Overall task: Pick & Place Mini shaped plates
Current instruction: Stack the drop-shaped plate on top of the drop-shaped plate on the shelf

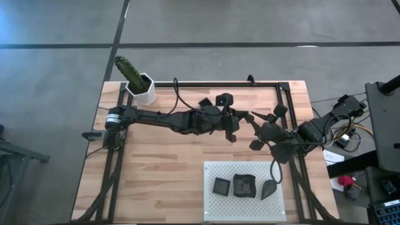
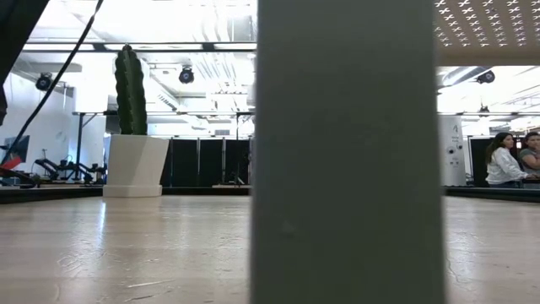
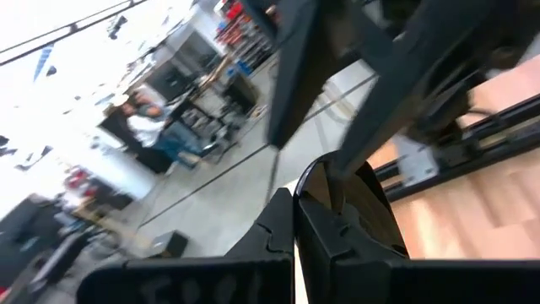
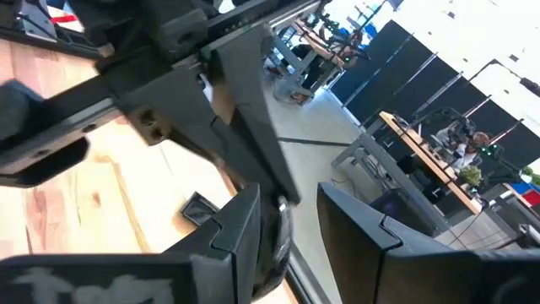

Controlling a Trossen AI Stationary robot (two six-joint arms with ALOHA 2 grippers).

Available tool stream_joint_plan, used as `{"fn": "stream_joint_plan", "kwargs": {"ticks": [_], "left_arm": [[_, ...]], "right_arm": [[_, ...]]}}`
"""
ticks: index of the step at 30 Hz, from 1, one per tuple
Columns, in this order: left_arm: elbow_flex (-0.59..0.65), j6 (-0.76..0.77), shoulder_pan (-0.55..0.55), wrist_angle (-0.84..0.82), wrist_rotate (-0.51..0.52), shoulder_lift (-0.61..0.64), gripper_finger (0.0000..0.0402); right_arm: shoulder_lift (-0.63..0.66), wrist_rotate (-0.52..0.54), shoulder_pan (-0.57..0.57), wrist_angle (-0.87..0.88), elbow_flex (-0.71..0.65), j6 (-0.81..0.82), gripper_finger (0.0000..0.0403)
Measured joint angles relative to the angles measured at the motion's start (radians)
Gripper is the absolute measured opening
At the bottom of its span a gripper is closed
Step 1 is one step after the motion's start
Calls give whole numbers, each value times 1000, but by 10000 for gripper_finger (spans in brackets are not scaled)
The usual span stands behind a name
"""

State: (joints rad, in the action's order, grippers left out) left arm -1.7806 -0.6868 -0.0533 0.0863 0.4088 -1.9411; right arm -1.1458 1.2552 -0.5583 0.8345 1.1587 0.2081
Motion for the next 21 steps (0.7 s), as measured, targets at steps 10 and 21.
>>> {"fn": "stream_joint_plan", "kwargs": {"ticks": [10,21], "left_arm": [[-3,-60,-27,0,64,11,0],[0,-59,-43,5,66,32,0]], "right_arm": [[0,0,0,7,0,0,113],[0,0,0,23,-1,1,97]]}}
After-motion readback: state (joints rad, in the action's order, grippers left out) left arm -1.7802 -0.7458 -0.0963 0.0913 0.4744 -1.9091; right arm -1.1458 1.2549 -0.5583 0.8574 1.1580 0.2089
